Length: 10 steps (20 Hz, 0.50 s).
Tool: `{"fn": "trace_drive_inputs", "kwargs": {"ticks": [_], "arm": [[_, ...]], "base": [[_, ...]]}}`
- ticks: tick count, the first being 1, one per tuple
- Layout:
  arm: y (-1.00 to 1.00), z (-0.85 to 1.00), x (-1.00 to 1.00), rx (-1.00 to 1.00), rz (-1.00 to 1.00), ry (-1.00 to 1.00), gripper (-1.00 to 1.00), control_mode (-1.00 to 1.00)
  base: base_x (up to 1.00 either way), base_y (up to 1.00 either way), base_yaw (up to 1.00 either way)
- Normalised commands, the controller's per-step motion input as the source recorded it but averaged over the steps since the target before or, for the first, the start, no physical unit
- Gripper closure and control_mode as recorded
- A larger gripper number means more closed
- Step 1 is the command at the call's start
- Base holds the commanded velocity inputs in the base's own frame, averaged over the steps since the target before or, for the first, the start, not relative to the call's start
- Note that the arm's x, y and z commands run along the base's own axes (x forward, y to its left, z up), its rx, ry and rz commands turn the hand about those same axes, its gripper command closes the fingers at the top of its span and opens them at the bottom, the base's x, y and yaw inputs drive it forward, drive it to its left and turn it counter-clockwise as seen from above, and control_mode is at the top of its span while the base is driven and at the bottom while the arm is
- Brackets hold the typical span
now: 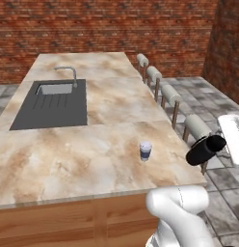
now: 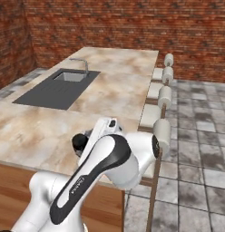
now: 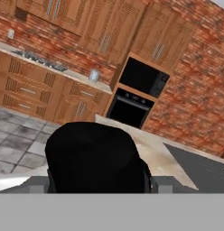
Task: Move the drinks to the dining counter.
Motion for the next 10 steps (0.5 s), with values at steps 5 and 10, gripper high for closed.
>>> {"fn": "trace_drive_inputs", "kwargs": {"ticks": [5,10], "arm": [[0.02,-0.15,0.48,0.00,0.00,0.14,1.00,-1.00],[0.03,-0.25,0.44,0.00,0.00,0.05,1.00,-1.00]], "base": [[0.00,0.00,0.00],[0.00,0.00,0.00]]}}
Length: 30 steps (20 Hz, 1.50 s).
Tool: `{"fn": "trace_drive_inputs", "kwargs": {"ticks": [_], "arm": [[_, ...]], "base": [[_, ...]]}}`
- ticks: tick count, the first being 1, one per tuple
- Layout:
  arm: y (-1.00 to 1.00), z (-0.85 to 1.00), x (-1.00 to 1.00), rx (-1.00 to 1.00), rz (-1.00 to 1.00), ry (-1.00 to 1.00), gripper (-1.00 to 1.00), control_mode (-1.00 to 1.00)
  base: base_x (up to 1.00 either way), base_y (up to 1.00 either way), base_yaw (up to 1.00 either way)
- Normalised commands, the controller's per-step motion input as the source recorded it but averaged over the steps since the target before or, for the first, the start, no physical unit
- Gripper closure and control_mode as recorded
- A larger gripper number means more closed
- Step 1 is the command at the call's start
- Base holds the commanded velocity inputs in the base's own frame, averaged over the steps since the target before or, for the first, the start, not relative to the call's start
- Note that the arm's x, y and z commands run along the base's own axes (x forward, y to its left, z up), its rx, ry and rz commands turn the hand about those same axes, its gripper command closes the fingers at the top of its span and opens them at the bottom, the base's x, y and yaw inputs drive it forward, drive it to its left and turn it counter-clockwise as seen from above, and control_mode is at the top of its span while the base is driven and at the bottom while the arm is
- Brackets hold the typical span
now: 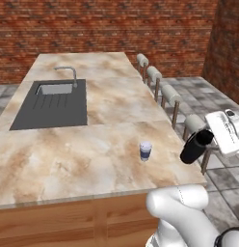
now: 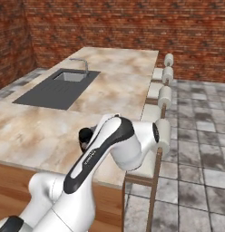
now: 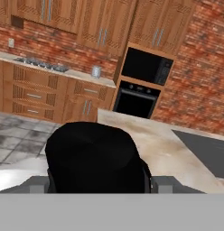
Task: Move the drinks to the dining counter.
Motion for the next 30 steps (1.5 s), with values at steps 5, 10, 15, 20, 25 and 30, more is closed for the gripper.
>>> {"fn": "trace_drive_inputs", "kwargs": {"ticks": [5,10,15,20,25,30], "arm": [[0.00,-0.35,0.43,0.00,-0.02,0.00,1.00,-1.00],[0.08,-0.43,0.48,0.00,-0.06,0.00,1.00,-1.00],[0.17,-0.45,0.50,0.00,-0.07,0.00,1.00,-1.00],[0.16,-0.34,0.49,0.00,-0.06,0.00,1.00,-1.00],[0.05,-0.28,0.52,0.00,-0.04,0.00,1.00,-1.00],[0.02,-0.29,0.51,0.00,-0.03,0.00,1.00,-1.00]], "base": [[0.00,0.00,0.00],[0.00,0.00,0.00],[0.00,0.00,0.00],[0.00,0.00,0.00],[0.00,0.00,0.00],[0.00,0.00,0.00]]}}
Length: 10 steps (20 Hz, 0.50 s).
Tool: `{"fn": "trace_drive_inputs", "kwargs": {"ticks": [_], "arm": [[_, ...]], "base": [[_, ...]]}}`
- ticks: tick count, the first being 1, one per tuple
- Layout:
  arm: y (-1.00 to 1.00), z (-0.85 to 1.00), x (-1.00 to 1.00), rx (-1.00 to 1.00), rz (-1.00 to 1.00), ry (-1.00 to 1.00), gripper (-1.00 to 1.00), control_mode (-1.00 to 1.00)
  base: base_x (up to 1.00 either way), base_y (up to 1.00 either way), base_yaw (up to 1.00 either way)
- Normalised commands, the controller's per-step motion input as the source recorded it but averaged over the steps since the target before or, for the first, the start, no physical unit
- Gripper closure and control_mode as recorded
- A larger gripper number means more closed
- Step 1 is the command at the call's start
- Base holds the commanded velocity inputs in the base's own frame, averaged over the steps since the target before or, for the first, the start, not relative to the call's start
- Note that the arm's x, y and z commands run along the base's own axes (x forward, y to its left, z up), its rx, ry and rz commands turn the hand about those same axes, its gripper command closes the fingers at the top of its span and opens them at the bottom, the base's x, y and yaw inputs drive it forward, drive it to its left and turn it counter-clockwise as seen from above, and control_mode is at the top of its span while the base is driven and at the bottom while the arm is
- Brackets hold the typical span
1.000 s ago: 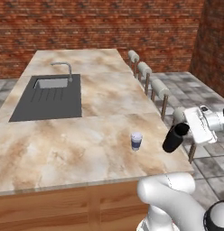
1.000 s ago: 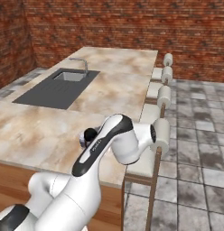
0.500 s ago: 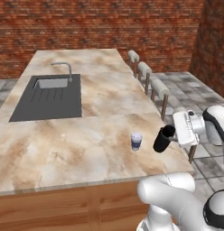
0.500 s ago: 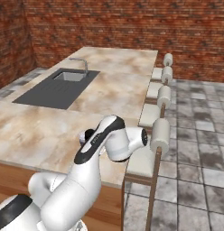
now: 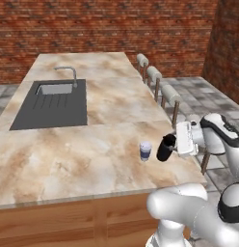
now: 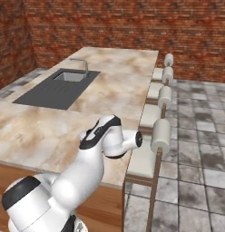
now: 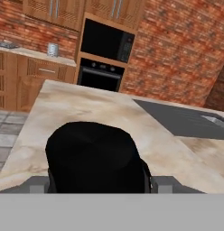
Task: Move the drinks to the dining counter.
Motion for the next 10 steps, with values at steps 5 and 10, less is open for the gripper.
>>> {"fn": "trace_drive_inputs", "kwargs": {"ticks": [5,10], "arm": [[0.00,-0.27,0.36,0.00,0.00,0.00,1.00,-1.00],[0.00,-0.29,0.27,0.00,0.00,0.00,1.00,-1.00]], "base": [[0.00,0.00,0.00],[0.00,0.00,0.00]]}}
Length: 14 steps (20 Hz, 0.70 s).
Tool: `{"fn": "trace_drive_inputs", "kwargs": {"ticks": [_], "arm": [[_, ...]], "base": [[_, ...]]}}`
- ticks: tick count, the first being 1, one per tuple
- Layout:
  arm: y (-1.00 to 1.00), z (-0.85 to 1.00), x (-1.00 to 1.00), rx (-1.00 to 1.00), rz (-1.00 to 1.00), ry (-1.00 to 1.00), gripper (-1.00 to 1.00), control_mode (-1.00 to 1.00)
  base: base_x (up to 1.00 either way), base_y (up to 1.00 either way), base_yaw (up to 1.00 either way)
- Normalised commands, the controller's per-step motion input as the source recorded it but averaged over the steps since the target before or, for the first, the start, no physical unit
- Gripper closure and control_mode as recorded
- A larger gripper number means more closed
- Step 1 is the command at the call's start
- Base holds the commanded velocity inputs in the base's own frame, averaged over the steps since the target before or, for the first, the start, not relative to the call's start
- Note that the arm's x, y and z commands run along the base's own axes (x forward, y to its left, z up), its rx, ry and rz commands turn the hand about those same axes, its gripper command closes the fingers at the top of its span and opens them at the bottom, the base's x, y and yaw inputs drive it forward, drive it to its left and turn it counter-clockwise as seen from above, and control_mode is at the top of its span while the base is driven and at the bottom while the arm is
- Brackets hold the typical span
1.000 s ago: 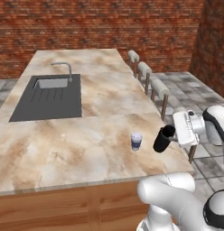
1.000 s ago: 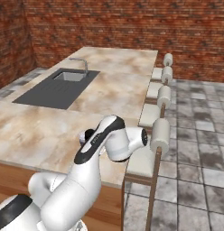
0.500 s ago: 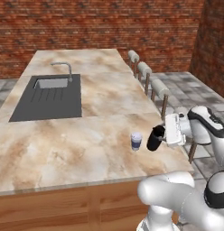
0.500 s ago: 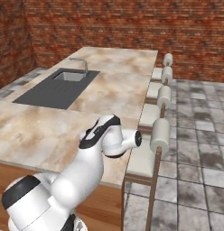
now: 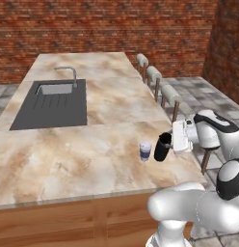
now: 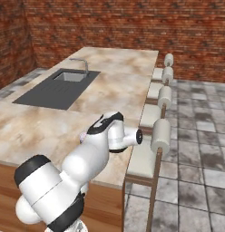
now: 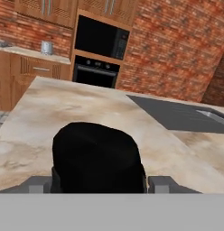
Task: Move the drinks to the dining counter.
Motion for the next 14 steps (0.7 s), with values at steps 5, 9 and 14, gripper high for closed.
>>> {"fn": "trace_drive_inputs", "kwargs": {"ticks": [5,9,14], "arm": [[0.00,-0.27,0.28,0.00,0.00,0.00,1.00,-1.00],[0.00,-0.30,0.27,0.00,0.00,0.00,1.00,-1.00],[0.00,-0.29,0.05,0.00,0.00,0.00,1.00,-1.00]], "base": [[0.00,0.00,0.00],[0.00,0.00,0.00],[0.00,0.00,0.00]]}}
